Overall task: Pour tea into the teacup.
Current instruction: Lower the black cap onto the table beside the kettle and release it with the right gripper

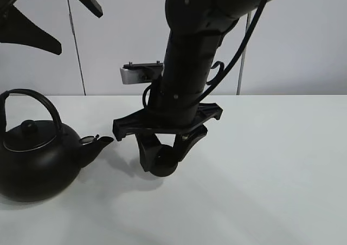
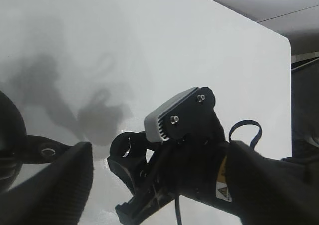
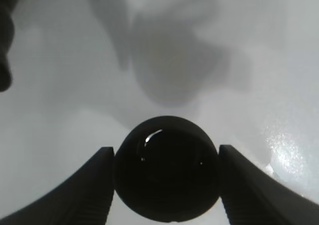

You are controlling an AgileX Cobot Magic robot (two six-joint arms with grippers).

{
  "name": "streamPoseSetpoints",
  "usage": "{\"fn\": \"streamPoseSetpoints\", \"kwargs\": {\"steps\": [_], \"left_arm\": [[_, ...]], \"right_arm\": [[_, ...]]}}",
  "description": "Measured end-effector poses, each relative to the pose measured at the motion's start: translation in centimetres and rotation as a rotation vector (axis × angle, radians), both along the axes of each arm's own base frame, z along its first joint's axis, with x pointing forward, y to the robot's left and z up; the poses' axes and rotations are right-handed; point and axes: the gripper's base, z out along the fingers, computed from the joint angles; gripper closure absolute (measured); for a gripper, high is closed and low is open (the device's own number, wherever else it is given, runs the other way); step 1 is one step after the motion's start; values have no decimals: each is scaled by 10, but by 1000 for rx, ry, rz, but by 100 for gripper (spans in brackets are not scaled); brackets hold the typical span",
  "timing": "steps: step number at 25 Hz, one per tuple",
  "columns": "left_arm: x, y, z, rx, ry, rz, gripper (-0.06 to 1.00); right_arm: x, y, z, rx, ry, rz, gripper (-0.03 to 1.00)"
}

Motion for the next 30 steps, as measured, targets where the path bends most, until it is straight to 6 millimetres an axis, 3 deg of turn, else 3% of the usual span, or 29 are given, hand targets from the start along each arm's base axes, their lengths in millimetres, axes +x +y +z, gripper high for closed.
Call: {"fn": "streamPoseSetpoints", "kwargs": {"steps": [4,8,24,30], "left_arm": [[0,0,0,0,0,0,41],[0,0,0,0,0,0,41],[0,0,0,0,0,0,41],[0,0,0,0,0,0,41]], "right_arm": [[4,3,-20,-7,8,-8,56],[5,4,-27,-4,15,-15,56],[13,11,-5,15,15,-37,47],[12,-4,12,-5,56,-77,47]]}}
